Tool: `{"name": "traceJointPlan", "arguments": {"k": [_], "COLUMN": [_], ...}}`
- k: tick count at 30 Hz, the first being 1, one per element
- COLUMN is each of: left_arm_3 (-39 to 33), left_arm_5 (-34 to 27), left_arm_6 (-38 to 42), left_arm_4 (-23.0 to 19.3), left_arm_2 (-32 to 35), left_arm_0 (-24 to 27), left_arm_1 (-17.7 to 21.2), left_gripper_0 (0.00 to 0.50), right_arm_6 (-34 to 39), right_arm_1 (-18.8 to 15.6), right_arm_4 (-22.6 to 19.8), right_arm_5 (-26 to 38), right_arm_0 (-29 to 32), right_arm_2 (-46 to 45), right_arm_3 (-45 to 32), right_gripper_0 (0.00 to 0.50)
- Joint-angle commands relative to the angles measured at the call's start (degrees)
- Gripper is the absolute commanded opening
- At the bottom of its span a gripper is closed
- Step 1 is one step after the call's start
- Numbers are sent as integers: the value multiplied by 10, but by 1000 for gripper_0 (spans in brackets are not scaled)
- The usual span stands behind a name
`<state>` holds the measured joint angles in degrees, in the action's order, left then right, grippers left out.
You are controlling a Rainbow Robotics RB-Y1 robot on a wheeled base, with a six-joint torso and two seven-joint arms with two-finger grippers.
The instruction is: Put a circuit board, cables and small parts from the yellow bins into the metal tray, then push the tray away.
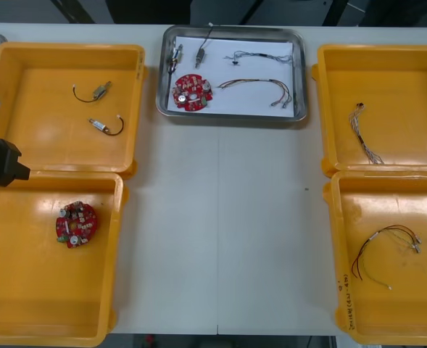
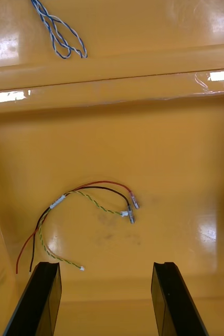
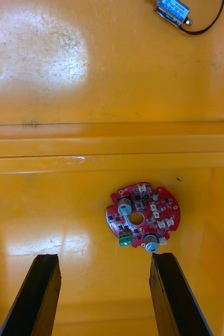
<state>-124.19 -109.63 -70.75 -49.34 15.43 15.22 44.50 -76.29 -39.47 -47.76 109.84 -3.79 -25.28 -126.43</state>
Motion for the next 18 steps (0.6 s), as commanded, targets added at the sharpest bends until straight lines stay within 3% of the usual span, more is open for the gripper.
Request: {"name": "traceJointPlan", "arguments": {"k": [1,18], "left_arm_3": [-18,-18], "left_arm_5": [-4,-4], "left_arm_6": [-57,-57], "left_arm_4": [5,5], "left_arm_2": [17,17], "left_arm_0": [-9,-9], "left_arm_1": [23,23], "left_gripper_0": [500,500], "right_arm_6": [18,18], "right_arm_1": [-25,-25], "right_arm_4": [-5,-5], "right_arm_5": [2,2], "right_arm_0": [11,11], "right_arm_2": [-11,-11], "right_arm_3": [-18,-18], "right_gripper_0": [500,500]}}
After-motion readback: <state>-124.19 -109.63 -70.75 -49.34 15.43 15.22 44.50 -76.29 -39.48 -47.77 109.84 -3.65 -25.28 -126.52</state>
